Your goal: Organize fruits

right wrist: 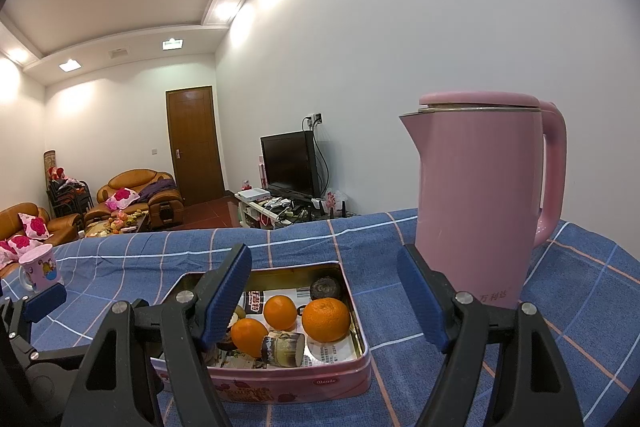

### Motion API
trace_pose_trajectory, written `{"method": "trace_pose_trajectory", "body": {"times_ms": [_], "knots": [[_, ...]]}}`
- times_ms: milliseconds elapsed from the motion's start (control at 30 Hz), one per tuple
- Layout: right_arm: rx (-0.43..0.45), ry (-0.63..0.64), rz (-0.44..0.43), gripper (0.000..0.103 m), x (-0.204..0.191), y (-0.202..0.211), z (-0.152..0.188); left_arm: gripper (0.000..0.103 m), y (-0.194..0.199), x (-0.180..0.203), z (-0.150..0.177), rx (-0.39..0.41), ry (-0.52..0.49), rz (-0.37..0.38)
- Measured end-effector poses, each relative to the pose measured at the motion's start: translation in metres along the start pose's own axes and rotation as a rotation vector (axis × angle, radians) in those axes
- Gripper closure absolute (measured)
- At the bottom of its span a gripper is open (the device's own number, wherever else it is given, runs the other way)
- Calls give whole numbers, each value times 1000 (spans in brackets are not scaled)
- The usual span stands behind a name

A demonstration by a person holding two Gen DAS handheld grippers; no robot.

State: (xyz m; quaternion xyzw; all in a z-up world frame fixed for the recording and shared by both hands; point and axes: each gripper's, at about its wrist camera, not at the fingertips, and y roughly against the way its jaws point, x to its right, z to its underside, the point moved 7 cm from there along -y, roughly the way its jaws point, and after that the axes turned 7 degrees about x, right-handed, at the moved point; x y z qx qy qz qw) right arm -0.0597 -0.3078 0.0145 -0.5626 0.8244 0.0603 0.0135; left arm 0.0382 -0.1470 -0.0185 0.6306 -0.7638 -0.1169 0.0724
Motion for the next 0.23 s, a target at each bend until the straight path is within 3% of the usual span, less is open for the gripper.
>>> {"method": "trace_pose_trajectory", "body": {"times_ms": [233], "knots": [[-3,-5,14,27,2,0,1,0,-2,-2,1,-11,4,-8]]}}
